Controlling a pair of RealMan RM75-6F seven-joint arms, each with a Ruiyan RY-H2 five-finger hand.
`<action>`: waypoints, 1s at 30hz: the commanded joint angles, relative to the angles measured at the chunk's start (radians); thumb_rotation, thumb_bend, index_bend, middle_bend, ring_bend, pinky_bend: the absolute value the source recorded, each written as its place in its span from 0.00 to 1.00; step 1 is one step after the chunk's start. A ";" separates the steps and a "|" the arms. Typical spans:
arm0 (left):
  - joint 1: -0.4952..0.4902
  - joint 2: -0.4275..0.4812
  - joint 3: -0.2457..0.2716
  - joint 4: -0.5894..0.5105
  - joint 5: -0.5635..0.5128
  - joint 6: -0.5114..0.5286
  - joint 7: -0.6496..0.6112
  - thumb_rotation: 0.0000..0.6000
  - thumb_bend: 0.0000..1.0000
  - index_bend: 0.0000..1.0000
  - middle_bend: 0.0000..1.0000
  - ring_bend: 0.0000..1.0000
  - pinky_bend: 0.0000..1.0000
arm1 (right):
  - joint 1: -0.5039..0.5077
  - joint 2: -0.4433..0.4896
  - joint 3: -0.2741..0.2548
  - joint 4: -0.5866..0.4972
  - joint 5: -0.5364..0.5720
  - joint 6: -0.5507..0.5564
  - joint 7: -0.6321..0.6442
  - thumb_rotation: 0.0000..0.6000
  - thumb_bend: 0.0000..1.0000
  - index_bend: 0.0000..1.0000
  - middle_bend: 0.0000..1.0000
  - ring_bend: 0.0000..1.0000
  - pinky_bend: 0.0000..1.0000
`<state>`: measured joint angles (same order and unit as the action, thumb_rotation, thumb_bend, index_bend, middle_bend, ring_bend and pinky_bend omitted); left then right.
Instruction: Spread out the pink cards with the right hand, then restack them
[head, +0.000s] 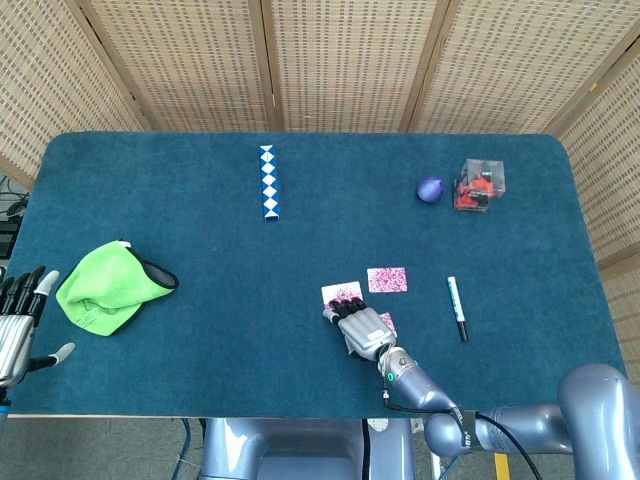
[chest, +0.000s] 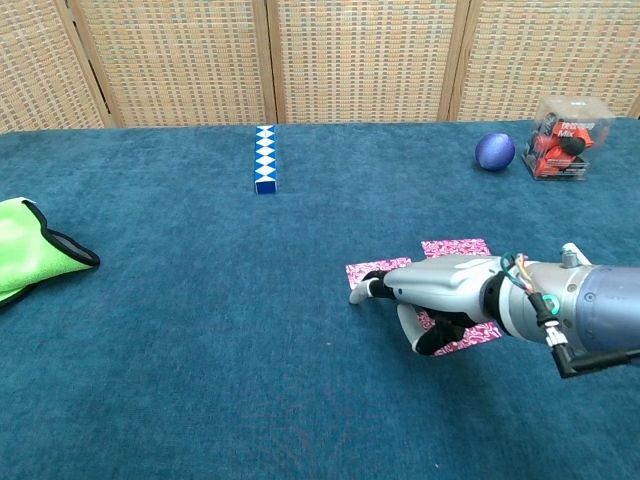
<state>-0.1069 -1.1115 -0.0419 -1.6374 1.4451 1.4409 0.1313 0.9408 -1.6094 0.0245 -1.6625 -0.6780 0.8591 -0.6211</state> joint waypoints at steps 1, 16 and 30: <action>0.000 0.000 0.000 0.001 0.001 0.001 -0.002 1.00 0.00 0.00 0.00 0.00 0.00 | 0.000 0.001 0.010 -0.006 -0.009 0.011 0.010 1.00 1.00 0.08 0.05 0.00 0.00; 0.000 -0.003 0.000 0.004 0.001 0.003 0.010 1.00 0.00 0.00 0.00 0.00 0.00 | -0.075 0.096 0.092 0.027 -0.173 0.161 0.133 1.00 0.31 0.16 0.00 0.00 0.00; 0.000 -0.005 -0.002 -0.002 -0.005 0.002 0.024 1.00 0.00 0.00 0.00 0.00 0.00 | -0.097 0.088 0.098 0.169 -0.091 0.090 0.161 1.00 0.36 0.27 0.00 0.00 0.00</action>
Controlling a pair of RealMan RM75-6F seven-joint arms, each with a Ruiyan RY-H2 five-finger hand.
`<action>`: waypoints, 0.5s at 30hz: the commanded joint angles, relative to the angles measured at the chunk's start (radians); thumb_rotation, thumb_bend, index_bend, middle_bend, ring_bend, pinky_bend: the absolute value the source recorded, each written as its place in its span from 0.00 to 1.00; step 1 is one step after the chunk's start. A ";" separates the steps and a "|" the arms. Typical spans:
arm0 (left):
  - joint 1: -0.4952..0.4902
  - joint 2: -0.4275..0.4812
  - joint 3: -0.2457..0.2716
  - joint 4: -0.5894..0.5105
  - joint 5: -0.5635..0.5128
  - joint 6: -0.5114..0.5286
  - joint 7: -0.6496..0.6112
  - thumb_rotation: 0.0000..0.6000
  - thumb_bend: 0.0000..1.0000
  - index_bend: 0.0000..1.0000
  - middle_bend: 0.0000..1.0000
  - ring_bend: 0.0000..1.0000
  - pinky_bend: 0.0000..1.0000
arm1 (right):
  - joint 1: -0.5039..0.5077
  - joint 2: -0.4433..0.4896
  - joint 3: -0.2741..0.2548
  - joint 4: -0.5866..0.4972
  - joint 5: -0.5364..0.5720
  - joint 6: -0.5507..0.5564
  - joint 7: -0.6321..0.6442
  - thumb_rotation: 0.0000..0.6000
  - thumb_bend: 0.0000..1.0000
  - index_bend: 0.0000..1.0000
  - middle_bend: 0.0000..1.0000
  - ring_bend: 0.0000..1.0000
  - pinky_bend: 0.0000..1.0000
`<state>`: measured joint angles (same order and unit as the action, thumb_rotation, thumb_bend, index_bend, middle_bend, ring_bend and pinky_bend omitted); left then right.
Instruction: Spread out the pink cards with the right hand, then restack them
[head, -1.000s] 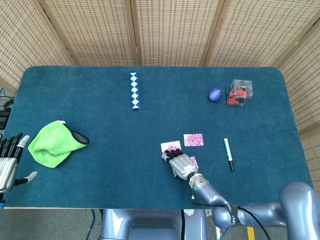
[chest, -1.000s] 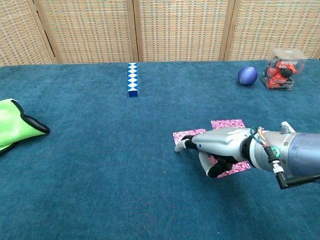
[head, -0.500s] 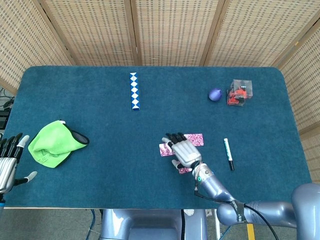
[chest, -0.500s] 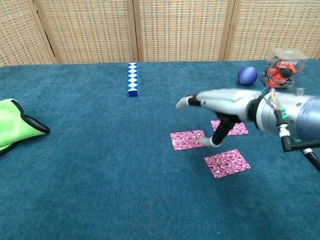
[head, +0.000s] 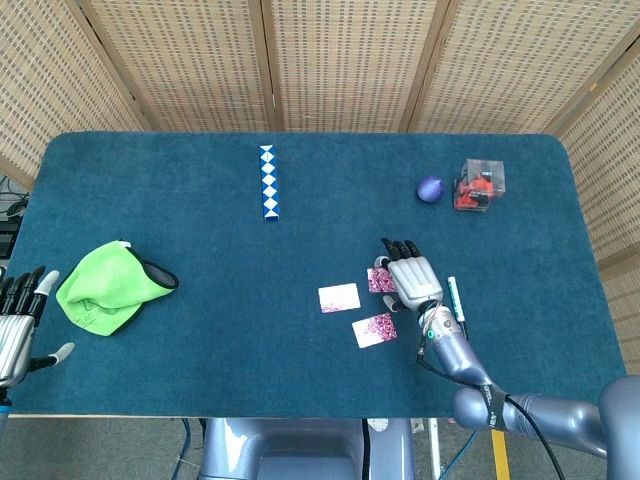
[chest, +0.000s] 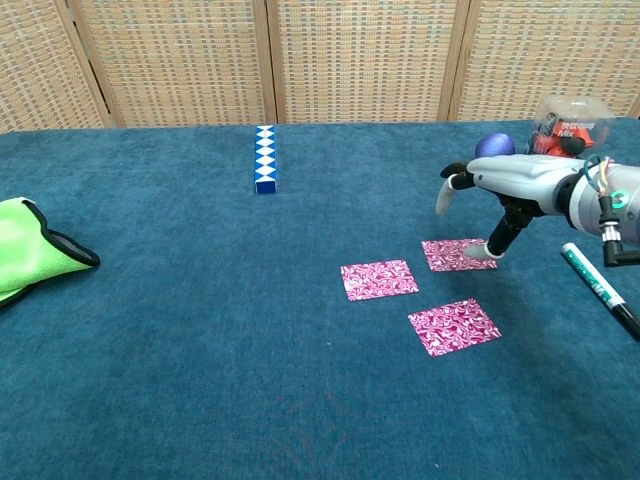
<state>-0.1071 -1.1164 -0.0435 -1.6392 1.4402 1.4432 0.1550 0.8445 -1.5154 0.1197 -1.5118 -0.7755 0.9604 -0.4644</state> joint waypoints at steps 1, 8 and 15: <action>0.000 0.000 0.000 0.000 -0.001 0.000 0.000 1.00 0.00 0.00 0.00 0.00 0.00 | 0.000 -0.009 0.003 0.026 0.007 -0.014 0.004 1.00 0.36 0.27 0.00 0.00 0.00; -0.001 0.002 0.001 0.001 0.000 -0.002 -0.005 1.00 0.00 0.00 0.00 0.00 0.00 | 0.008 -0.044 0.000 0.098 0.020 -0.040 -0.019 1.00 0.36 0.27 0.00 0.00 0.00; -0.001 0.003 0.000 0.001 -0.003 -0.005 -0.009 1.00 0.00 0.00 0.00 0.00 0.00 | 0.024 -0.129 -0.008 0.231 0.036 -0.073 -0.060 1.00 0.36 0.27 0.00 0.00 0.00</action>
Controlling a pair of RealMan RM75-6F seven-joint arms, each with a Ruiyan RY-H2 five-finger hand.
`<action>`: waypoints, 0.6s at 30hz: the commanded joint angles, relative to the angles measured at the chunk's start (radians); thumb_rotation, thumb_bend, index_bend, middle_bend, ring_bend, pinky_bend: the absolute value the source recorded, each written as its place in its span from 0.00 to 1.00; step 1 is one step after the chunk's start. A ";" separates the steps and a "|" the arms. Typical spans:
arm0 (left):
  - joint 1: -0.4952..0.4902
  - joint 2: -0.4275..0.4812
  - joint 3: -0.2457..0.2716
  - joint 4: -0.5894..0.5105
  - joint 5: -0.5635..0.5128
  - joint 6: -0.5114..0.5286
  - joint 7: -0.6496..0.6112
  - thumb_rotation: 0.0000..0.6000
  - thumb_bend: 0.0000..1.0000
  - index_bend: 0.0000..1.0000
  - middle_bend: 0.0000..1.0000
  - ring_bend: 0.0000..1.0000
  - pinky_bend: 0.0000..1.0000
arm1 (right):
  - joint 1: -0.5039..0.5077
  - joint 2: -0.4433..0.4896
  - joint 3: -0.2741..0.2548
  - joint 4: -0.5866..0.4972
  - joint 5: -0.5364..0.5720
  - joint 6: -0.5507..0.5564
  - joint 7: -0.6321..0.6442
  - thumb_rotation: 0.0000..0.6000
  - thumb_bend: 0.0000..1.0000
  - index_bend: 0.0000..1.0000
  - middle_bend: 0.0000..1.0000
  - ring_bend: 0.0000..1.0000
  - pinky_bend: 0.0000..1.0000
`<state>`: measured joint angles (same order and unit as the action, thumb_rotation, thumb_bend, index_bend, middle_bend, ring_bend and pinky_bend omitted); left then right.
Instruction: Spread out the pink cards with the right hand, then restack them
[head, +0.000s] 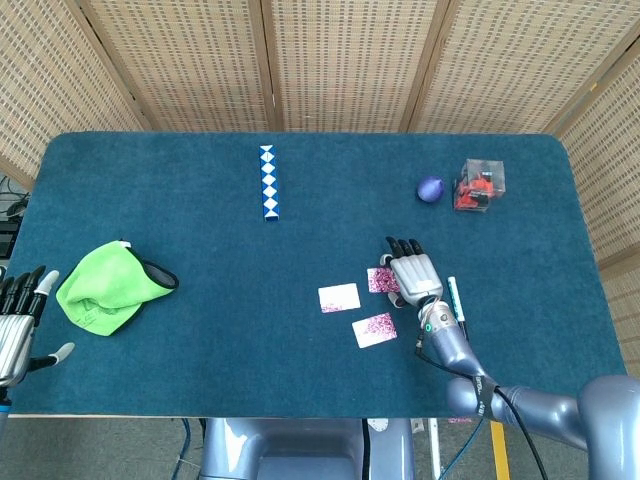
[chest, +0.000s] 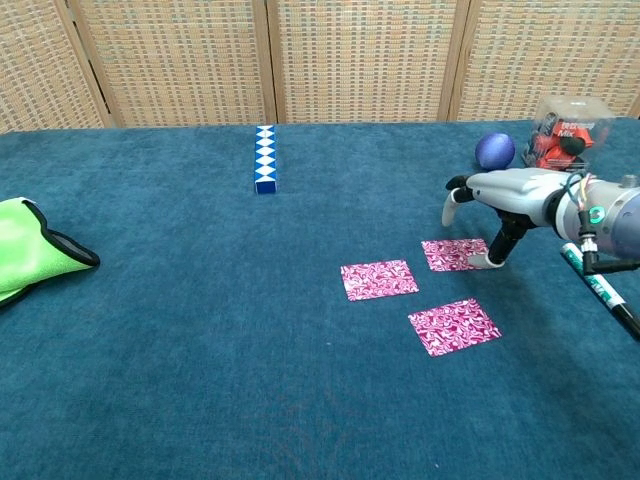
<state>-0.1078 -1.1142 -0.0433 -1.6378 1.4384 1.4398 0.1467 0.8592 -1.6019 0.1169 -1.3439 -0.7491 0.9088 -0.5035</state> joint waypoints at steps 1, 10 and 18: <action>0.000 0.001 -0.001 -0.001 -0.001 -0.001 0.000 1.00 0.00 0.00 0.00 0.00 0.00 | 0.010 -0.050 -0.005 0.076 0.007 -0.025 -0.021 1.00 0.35 0.27 0.00 0.00 0.00; -0.001 0.001 0.000 -0.001 -0.002 -0.003 0.000 1.00 0.00 0.00 0.00 0.00 0.00 | -0.002 -0.080 -0.009 0.128 -0.057 -0.039 0.001 1.00 0.35 0.27 0.00 0.00 0.00; -0.001 0.000 0.000 0.000 -0.002 -0.001 0.002 1.00 0.00 0.00 0.00 0.00 0.00 | -0.012 -0.083 -0.002 0.144 -0.075 -0.049 0.004 1.00 0.35 0.27 0.00 0.00 0.00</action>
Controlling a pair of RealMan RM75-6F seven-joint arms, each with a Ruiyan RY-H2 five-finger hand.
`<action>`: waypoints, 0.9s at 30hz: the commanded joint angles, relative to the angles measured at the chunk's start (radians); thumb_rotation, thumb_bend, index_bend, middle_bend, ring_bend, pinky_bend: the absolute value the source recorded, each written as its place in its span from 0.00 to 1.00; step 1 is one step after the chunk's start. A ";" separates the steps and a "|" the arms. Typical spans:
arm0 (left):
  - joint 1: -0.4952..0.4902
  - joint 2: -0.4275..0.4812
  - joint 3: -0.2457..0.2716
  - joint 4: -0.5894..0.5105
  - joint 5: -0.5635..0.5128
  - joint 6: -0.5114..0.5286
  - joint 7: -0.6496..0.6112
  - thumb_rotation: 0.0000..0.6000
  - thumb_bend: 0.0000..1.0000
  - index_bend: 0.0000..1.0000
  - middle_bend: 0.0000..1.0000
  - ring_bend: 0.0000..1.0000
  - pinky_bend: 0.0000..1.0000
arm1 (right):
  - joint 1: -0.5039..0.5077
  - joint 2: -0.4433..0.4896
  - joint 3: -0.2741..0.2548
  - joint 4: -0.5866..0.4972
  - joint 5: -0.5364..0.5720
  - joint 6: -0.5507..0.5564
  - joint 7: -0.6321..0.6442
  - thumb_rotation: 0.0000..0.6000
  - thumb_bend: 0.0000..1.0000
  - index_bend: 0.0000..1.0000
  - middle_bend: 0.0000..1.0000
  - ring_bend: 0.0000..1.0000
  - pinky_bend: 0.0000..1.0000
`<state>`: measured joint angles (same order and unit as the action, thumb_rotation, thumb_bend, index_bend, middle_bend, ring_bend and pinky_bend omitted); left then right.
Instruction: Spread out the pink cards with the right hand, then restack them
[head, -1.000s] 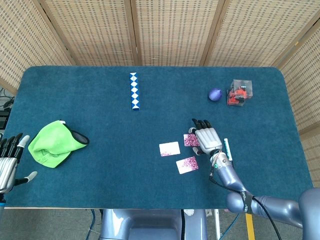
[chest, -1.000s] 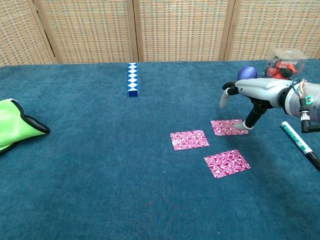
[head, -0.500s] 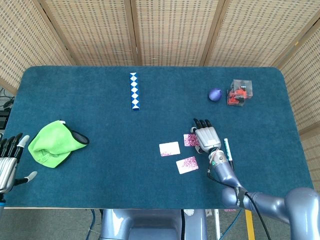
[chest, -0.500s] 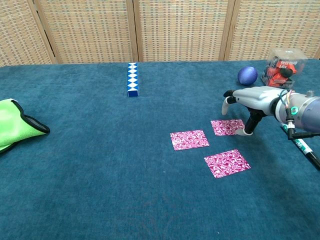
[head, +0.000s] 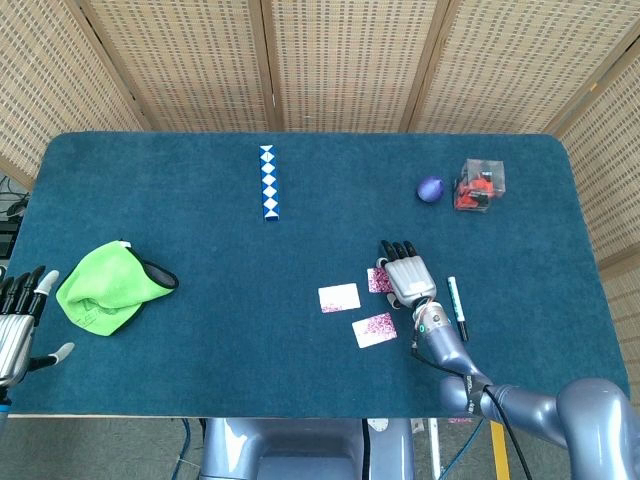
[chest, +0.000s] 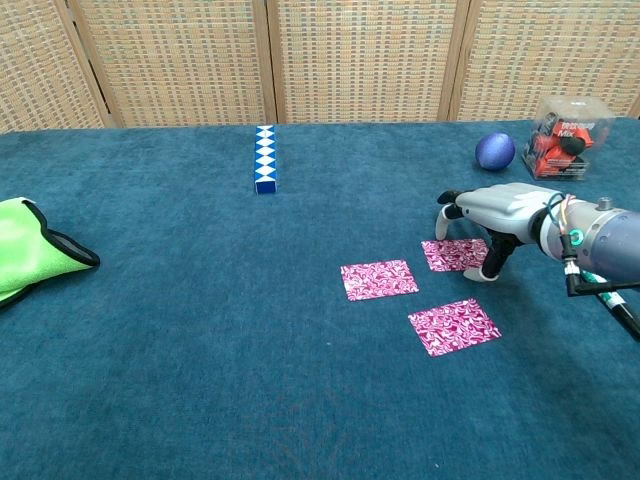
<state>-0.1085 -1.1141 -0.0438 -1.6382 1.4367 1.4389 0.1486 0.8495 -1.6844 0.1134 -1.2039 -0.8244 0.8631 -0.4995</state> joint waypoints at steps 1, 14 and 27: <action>0.000 0.000 0.000 0.000 0.000 0.000 0.000 1.00 0.00 0.00 0.00 0.00 0.00 | -0.003 -0.002 0.002 0.008 0.001 -0.006 -0.001 1.00 0.35 0.28 0.00 0.00 0.00; 0.000 0.000 0.000 -0.002 -0.002 0.000 0.002 1.00 0.00 0.00 0.00 0.00 0.00 | -0.014 -0.017 0.025 0.034 -0.008 -0.015 0.019 1.00 0.36 0.49 0.00 0.00 0.00; 0.000 0.000 -0.001 -0.003 -0.002 0.000 0.002 1.00 0.00 0.00 0.00 0.00 0.00 | -0.020 -0.024 0.052 0.051 -0.002 -0.026 0.034 1.00 0.36 0.53 0.00 0.00 0.00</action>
<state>-0.1086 -1.1138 -0.0444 -1.6410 1.4342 1.4385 0.1508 0.8297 -1.7079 0.1649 -1.1528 -0.8267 0.8375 -0.4654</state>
